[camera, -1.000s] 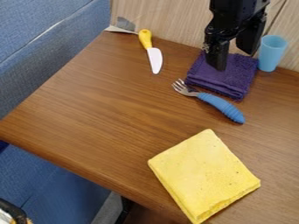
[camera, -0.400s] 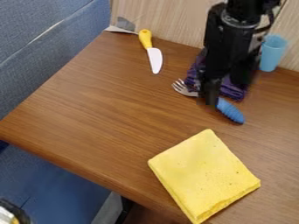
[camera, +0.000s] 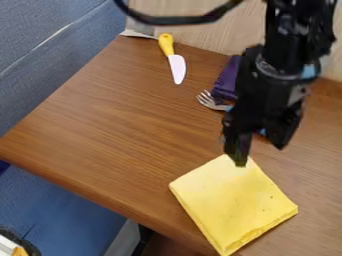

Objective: Move the yellow cloth from lower to leftside edge of the table

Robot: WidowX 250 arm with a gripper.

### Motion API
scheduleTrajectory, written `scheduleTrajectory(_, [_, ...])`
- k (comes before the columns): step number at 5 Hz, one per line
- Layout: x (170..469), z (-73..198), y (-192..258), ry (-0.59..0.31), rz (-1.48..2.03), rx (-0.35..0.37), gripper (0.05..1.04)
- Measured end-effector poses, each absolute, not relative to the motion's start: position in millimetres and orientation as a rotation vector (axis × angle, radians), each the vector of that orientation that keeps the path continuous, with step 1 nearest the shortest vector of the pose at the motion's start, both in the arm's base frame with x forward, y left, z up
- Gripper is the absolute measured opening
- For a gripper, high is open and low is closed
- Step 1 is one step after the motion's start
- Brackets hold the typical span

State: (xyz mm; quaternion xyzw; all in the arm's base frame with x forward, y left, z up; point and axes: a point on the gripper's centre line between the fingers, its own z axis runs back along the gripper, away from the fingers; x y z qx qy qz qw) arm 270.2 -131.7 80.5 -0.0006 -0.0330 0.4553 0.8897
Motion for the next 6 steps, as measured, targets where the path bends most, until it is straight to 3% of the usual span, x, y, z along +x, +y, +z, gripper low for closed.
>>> scheduleTrajectory(3, [232, 41, -130, -0.046, 0.877, 0.118, 1.001])
scheduleTrajectory(4, [226, 30, -128, -0.051, 0.888, 0.104, 1.001])
scheduleTrajectory(6, [246, 25, -104, -0.104, 0.966, 0.064, 1.001])
